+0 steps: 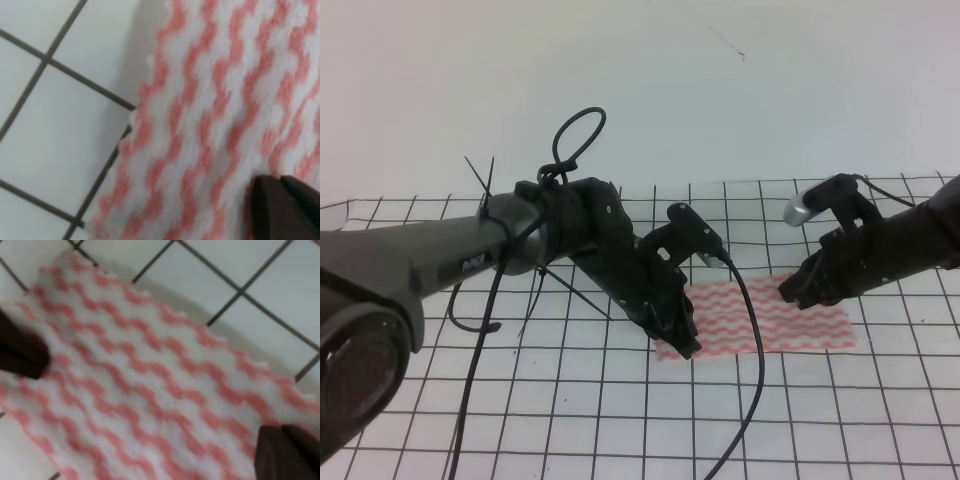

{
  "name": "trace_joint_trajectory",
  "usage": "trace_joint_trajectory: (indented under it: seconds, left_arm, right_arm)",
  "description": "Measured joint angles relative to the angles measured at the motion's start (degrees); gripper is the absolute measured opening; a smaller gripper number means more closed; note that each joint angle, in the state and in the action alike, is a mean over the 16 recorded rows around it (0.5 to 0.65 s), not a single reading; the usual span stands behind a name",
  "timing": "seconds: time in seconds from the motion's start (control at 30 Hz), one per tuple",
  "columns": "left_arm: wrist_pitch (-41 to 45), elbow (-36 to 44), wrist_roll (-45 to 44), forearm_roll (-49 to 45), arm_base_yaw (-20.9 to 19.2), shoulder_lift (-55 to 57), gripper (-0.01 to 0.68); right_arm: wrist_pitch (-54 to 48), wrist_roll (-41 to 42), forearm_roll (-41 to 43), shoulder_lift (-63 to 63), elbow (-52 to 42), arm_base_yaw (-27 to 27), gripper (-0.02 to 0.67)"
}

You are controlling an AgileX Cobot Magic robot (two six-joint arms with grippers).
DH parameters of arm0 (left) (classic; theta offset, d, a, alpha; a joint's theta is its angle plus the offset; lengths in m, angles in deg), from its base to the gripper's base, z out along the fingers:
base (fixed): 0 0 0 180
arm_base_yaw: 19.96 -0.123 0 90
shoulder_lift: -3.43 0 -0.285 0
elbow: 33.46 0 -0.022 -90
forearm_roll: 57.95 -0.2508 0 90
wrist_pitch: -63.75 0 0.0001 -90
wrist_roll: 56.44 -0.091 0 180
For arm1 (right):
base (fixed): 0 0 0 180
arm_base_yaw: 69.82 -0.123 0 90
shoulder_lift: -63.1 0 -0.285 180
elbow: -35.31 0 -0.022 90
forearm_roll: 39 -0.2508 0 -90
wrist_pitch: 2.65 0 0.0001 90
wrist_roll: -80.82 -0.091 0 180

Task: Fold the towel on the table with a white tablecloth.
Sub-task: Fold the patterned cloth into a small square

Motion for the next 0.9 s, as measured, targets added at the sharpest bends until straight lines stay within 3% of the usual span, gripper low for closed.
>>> trace_joint_trajectory:
  seconds: [0.5,0.9]
  left_arm:
    - [1.75,0.03,-0.19,0.36,0.00,-0.11,-0.001]
    - [2.72,0.37,-0.88,-0.60,0.00,-4.79,-0.001]
  right_arm:
    - [6.96,-2.38,1.82,0.94,0.29,0.00,-0.001]
    - [1.05,-4.50,5.07,-3.61,2.84,0.11,-0.001]
